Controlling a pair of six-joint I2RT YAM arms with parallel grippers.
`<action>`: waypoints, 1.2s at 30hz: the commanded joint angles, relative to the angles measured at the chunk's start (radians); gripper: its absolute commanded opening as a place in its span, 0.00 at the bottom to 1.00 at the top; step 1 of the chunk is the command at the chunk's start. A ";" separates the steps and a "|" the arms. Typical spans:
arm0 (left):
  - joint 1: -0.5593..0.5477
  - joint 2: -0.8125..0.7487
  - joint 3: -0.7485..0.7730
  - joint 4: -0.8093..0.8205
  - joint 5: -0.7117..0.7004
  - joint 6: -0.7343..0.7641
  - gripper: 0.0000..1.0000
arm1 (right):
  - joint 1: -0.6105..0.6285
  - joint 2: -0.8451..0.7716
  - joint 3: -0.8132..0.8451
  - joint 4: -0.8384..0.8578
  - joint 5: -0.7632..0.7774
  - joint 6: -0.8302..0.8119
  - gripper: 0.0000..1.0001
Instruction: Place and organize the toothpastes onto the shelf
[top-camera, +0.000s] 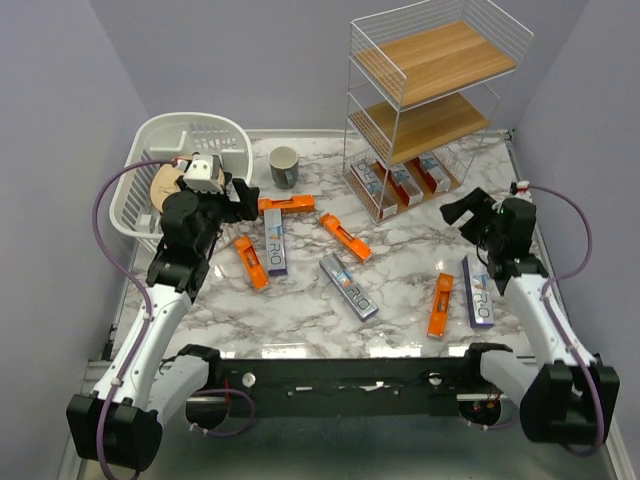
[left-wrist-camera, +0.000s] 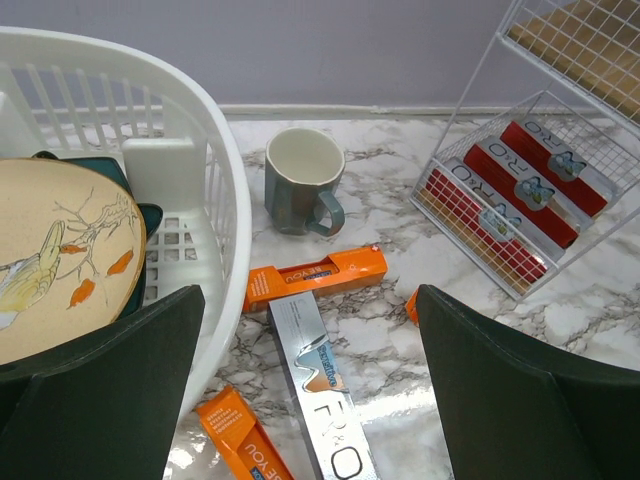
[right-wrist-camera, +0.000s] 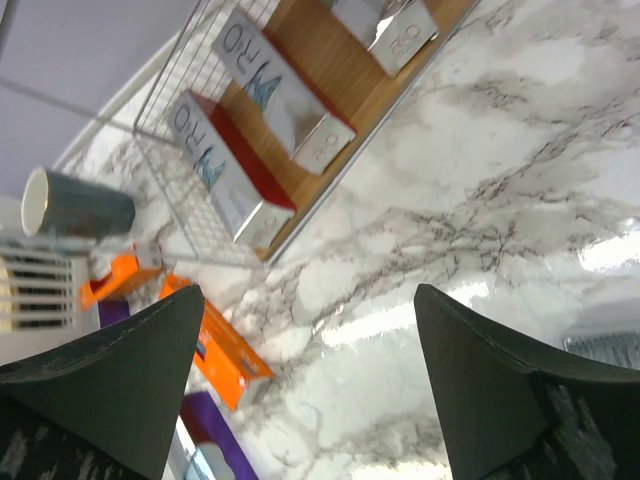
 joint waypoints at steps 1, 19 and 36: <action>-0.005 -0.052 0.008 0.010 0.002 -0.001 0.99 | 0.078 -0.232 -0.117 -0.107 -0.032 -0.095 0.98; -0.178 -0.280 -0.147 -0.076 -0.117 0.094 0.99 | 0.438 -0.514 -0.338 -0.147 -0.066 -0.139 1.00; -0.175 -0.158 -0.131 -0.062 -0.099 0.097 0.99 | 0.831 -0.090 -0.194 0.023 0.290 -0.181 1.00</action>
